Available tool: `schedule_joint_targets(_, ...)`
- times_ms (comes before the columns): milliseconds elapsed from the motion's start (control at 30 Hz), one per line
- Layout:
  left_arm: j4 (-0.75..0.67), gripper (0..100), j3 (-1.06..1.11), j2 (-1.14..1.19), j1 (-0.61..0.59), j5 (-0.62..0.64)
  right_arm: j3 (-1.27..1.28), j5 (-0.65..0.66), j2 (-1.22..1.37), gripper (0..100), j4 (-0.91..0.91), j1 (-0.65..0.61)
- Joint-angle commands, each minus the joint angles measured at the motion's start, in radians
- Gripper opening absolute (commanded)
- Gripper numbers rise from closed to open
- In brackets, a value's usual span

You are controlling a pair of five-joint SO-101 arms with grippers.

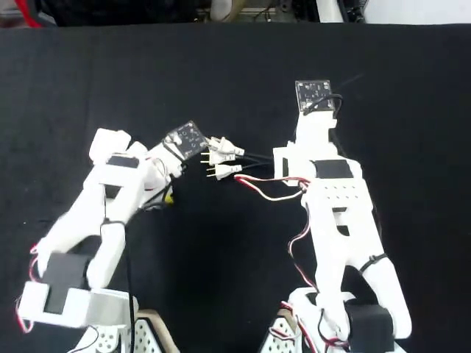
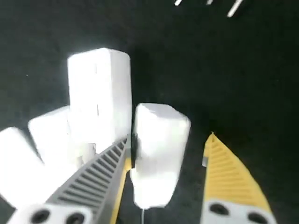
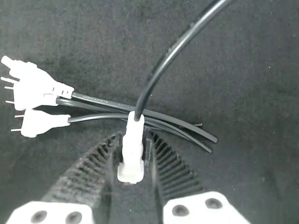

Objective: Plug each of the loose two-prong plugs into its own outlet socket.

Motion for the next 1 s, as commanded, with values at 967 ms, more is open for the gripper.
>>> schedule_joint_targets(967, 0.344, 3, 0.430, -0.858, 0.361, 0.229, -0.002, 0.002, 0.001, 1.3, -0.046, 0.008)
